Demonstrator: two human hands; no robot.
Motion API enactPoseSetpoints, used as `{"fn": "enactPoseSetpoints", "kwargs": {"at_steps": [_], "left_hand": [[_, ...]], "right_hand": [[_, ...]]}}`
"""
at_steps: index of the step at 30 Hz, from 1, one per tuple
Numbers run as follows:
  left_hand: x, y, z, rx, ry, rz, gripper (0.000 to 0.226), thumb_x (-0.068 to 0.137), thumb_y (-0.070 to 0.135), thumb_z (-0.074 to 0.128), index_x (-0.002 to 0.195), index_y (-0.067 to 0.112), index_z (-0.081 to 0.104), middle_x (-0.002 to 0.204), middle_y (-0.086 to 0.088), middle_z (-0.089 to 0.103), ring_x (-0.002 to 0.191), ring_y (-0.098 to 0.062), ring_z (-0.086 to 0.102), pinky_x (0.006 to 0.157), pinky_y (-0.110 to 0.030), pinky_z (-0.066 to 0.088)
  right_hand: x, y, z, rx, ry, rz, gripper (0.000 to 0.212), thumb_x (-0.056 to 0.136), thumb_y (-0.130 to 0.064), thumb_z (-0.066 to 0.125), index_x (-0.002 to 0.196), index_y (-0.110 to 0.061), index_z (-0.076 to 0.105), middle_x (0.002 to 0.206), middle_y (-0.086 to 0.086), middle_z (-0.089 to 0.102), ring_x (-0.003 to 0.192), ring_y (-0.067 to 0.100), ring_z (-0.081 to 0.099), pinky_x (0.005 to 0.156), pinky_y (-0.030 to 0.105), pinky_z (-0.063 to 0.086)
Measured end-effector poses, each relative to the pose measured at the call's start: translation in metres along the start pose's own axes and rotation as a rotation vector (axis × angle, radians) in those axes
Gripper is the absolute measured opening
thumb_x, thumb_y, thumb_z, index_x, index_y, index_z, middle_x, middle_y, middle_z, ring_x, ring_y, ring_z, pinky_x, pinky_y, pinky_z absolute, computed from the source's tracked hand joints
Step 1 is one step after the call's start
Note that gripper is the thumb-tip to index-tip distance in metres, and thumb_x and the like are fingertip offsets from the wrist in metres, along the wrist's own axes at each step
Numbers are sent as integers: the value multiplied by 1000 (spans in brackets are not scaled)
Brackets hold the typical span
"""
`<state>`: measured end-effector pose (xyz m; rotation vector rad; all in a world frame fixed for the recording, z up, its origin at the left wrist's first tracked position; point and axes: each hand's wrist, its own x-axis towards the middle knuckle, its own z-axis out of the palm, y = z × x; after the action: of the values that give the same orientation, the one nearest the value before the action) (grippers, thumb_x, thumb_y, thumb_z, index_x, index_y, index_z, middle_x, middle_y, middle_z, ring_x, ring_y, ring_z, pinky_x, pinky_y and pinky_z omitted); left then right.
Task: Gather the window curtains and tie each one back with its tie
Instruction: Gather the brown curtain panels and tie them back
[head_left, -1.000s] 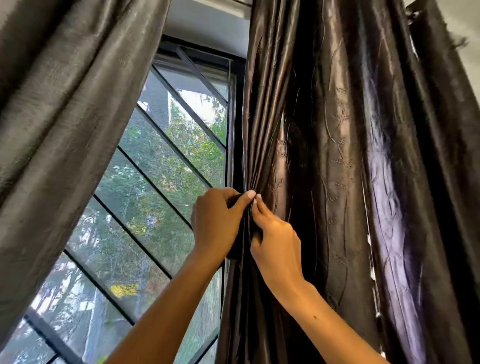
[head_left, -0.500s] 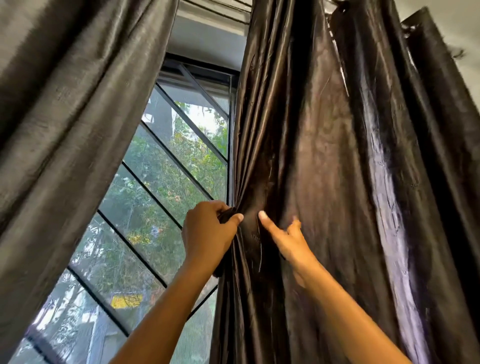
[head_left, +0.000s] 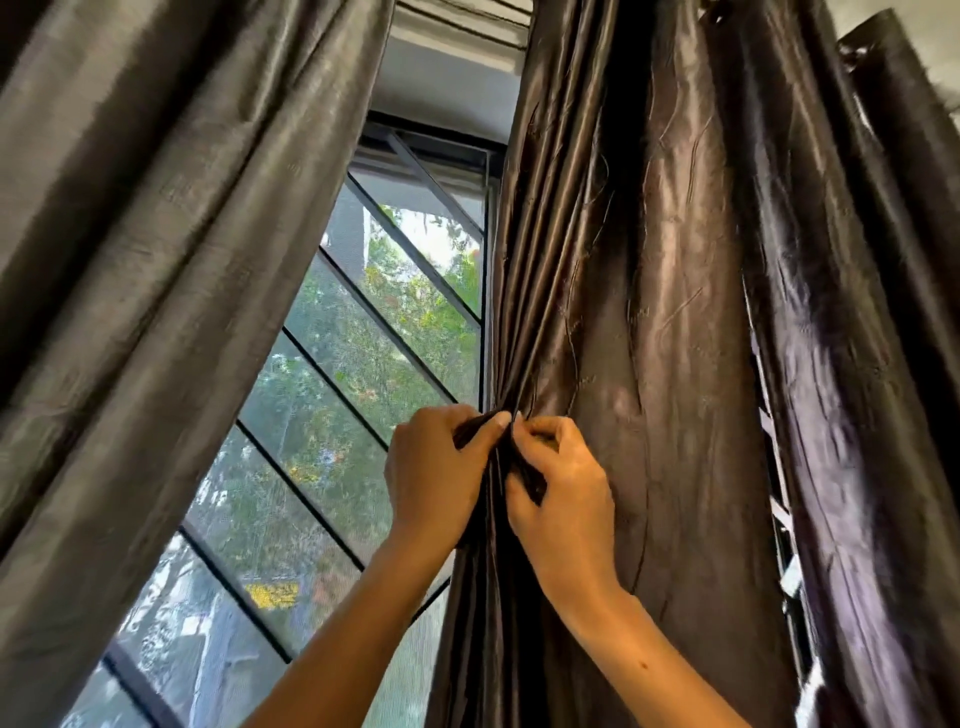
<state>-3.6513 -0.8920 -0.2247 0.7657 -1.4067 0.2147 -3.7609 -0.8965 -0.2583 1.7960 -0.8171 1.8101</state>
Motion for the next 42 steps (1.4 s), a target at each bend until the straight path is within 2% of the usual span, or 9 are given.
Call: {"fn": "enactPoseSetpoints", "kwargs": {"at_steps": [6, 9, 13, 16, 19, 23, 29, 35, 42], "left_hand": [[6, 2, -4, 95, -51, -41, 32, 78, 44, 72, 63, 16, 65, 56, 4, 59, 58, -16, 61, 55, -29, 46], [9, 0, -3, 100, -29, -74, 24, 78, 34, 74, 63, 19, 63, 56, 6, 57, 63, -17, 62, 54, -26, 40], [8, 3, 3, 74, -39, -71, 17, 77, 35, 75, 78, 18, 72, 67, 4, 65, 71, -18, 65, 57, -23, 37], [9, 2, 7, 85, -13, -59, 24, 76, 37, 74, 90, 17, 74, 84, 0, 72, 82, -18, 67, 63, -24, 41], [9, 1, 9, 111, -13, -47, 24, 78, 37, 73, 91, 17, 73, 84, -1, 72, 82, -18, 67, 64, -24, 43], [9, 1, 9, 121, 13, -35, 20, 77, 37, 74, 84, 19, 73, 79, 1, 71, 77, -17, 67, 62, -23, 44], [4, -1, 9, -27, -38, -51, 27, 81, 36, 71, 63, 18, 64, 54, 6, 55, 57, -15, 57, 51, -25, 35], [5, -1, 7, -118, -83, -67, 26, 81, 35, 71, 62, 18, 65, 50, 6, 53, 52, -14, 52, 53, -24, 33], [4, 3, 9, -97, -102, -53, 53, 74, 49, 74, 42, 19, 45, 34, 7, 38, 38, -8, 40, 47, -24, 28]], "right_hand": [[-10, 2, -4, -69, -180, -48, 30, 85, -27, 62, 114, -20, 70, 131, -10, 54, 110, 8, 57, 84, 29, 52], [-6, 10, -7, -64, -11, -18, 25, 85, -32, 67, 108, -23, 72, 144, 0, 45, 134, 13, 40, 107, 33, 38], [5, 21, -1, -61, 81, 385, 87, 85, -38, 67, 150, -13, 16, 159, 17, 1, 148, 26, 3, 118, 41, 16], [14, 22, 1, 340, -35, 640, 109, 80, -45, 70, 151, -13, -6, 153, 18, 27, 140, 24, 31, 106, 25, 27], [21, 23, 0, 487, 15, 670, 86, 78, -31, 77, 146, -16, 26, 123, 14, 61, 109, 22, 60, 97, 33, 46], [15, 15, -7, 25, 267, 264, 38, 73, -8, 78, 107, -20, 66, 88, -7, 65, 74, 9, 61, 71, 34, 53], [-2, 4, -1, 87, 154, 32, 39, 68, 13, 67, 91, -19, 69, 86, -9, 65, 73, 5, 62, 63, 24, 52], [3, 8, -5, 812, 137, 456, 53, 69, 16, 72, 108, -15, 55, 75, 0, 68, 69, 6, 66, 66, 15, 51], [-3, 3, -10, 418, -119, 263, 14, 80, 1, 65, 87, -10, 69, 76, 0, 59, 64, 10, 54, 58, 25, 45]]}}
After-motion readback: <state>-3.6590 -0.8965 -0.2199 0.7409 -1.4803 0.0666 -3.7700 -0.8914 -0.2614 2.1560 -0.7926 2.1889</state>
